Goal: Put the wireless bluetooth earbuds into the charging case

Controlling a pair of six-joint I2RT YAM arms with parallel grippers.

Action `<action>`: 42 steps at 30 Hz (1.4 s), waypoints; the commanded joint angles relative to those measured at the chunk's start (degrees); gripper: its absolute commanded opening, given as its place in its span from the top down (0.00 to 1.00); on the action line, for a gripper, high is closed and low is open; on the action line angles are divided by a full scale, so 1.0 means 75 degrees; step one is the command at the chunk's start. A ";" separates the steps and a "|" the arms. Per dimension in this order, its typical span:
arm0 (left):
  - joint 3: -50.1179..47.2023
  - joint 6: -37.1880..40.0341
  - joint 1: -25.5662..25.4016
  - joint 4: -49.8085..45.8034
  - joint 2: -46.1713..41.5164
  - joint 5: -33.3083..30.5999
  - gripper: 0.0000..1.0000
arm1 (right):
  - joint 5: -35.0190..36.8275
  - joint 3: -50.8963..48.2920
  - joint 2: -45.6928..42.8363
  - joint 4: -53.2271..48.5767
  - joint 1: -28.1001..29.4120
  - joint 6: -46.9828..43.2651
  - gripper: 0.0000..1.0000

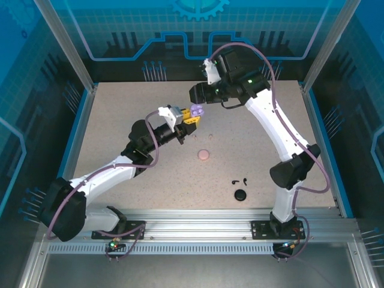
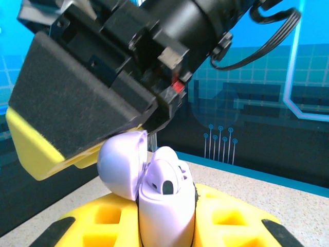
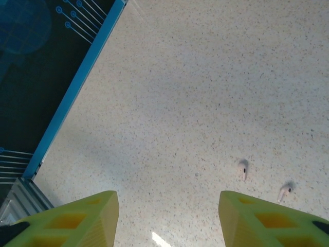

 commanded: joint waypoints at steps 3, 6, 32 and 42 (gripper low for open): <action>0.0203 -0.0033 -0.0004 0.0399 0.0137 -0.0390 1.00 | -0.0075 -0.1129 -0.1117 -0.0117 0.0335 -0.0175 0.48; 0.0245 -0.0077 0.0005 0.0397 0.0173 -0.0437 1.00 | 0.0065 -0.1554 -0.1488 0.0117 0.0305 -0.0072 0.49; 0.0434 -0.4976 0.2200 -0.3566 0.2657 -0.0626 1.00 | 0.1191 -0.6796 -0.2334 0.2816 -0.0504 0.1982 0.35; 0.0840 -0.5108 0.2797 -0.4394 0.3782 0.0020 0.94 | 0.1697 -0.6690 -0.1374 0.2822 0.0086 0.2275 0.33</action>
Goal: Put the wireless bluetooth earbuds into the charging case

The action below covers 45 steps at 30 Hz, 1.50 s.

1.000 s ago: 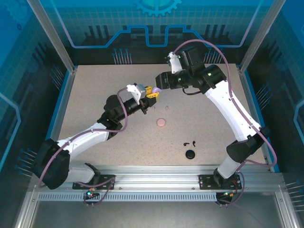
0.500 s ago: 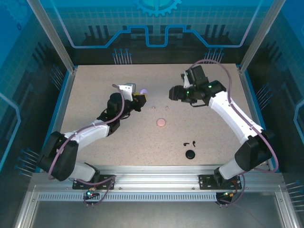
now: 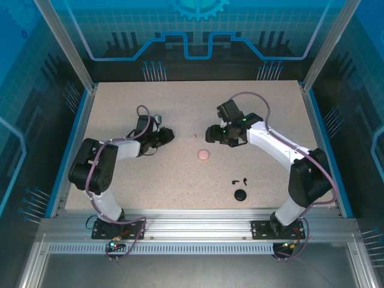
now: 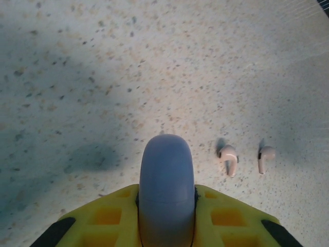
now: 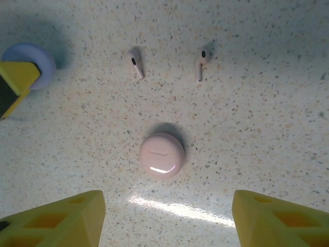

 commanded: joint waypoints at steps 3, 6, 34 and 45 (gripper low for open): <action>0.0395 -0.0148 0.0413 -0.0850 0.0324 0.0320 0.84 | 0.0391 0.0151 0.0486 0.0057 0.0287 0.0265 0.33; 0.0486 -0.0084 0.0575 -0.1164 0.0330 0.0224 0.70 | 0.0484 0.0238 0.0655 0.0006 0.0375 0.0341 0.32; 0.1444 0.0797 0.1027 -0.2743 -0.2071 -0.1962 0.01 | 0.1740 0.0558 0.0776 -0.0899 0.0704 0.0873 0.00; 0.0261 -0.0195 0.1129 -0.1058 -0.3160 -0.2991 0.01 | 0.1336 0.1311 0.1890 -0.1140 0.1082 0.1378 0.01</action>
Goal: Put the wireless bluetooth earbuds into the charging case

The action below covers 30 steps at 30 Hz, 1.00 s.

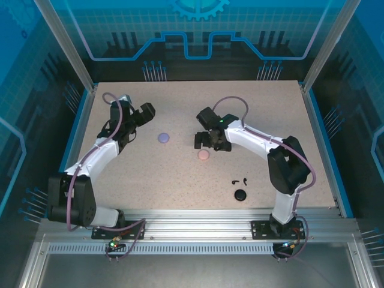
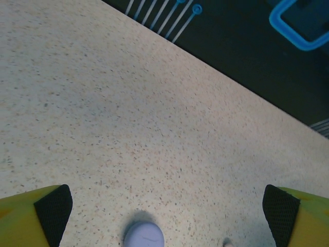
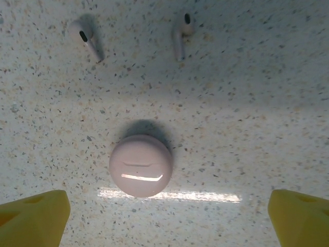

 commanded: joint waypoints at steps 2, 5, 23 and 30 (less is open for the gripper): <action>-0.0192 -0.0338 0.0154 0.0593 -0.0279 -0.0095 0.01 | -0.0232 0.0419 0.0464 -0.0381 0.0142 0.0464 0.04; 0.0003 0.0148 0.0154 0.0415 -0.0268 0.0412 0.01 | -0.0275 0.0638 0.0745 -0.0579 0.0205 0.0650 0.07; 0.0506 -0.0514 0.0121 -0.0519 -0.0187 0.1042 0.01 | 0.0209 0.0345 0.0503 -0.0810 0.0591 0.1019 0.13; 0.0320 -0.0858 -0.1077 -0.1058 -0.0501 -0.0336 0.01 | 0.0366 -0.1774 -0.1798 -0.0934 0.0587 0.1201 0.08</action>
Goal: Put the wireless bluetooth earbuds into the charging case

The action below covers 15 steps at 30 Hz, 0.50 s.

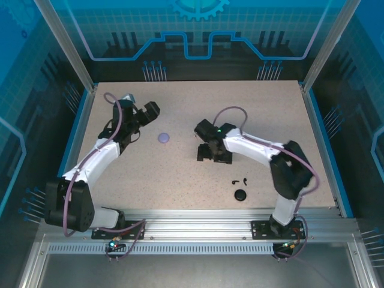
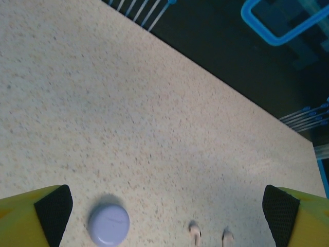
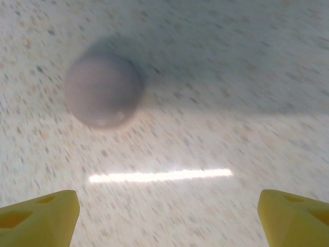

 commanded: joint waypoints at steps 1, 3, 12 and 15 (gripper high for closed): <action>0.0010 -0.0296 -0.0590 -0.0538 -0.0289 -0.0488 0.01 | 0.0271 -0.0785 -0.1085 -0.0513 0.0025 0.0269 0.08; -0.0040 -0.0308 -0.0916 -0.0567 -0.0358 -0.0346 0.01 | 0.0306 -0.1267 -0.1628 -0.0793 0.0018 0.0360 0.07; -0.0349 -0.0653 -0.2010 -0.0418 -0.0532 0.0065 0.01 | 0.0199 -0.3365 -0.3355 -0.1371 -0.0022 0.1106 0.07; -0.0312 -0.0670 -0.2150 -0.0483 -0.0527 0.0003 0.01 | 0.0048 -0.3906 -0.3708 -0.1239 -0.0081 0.1287 0.08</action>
